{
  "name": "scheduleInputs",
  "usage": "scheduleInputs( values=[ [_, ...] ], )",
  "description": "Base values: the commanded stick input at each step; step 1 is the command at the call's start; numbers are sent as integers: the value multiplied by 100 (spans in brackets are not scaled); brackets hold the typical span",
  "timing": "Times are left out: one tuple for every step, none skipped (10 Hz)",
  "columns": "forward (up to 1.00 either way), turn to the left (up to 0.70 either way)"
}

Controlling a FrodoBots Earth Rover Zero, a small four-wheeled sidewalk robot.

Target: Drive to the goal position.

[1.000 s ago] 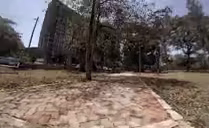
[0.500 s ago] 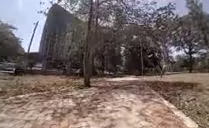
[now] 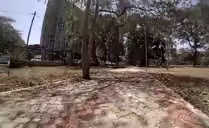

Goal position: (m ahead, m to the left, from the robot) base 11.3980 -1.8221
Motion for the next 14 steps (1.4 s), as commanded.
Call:
scheduleInputs(
  values=[
    [100,-16],
    [100,0],
    [100,0],
    [100,0],
    [100,0],
    [100,0],
    [100,0],
    [100,0],
    [100,0],
    [100,0],
    [100,-1],
    [100,-3],
    [100,-29],
    [100,-28]
  ],
)
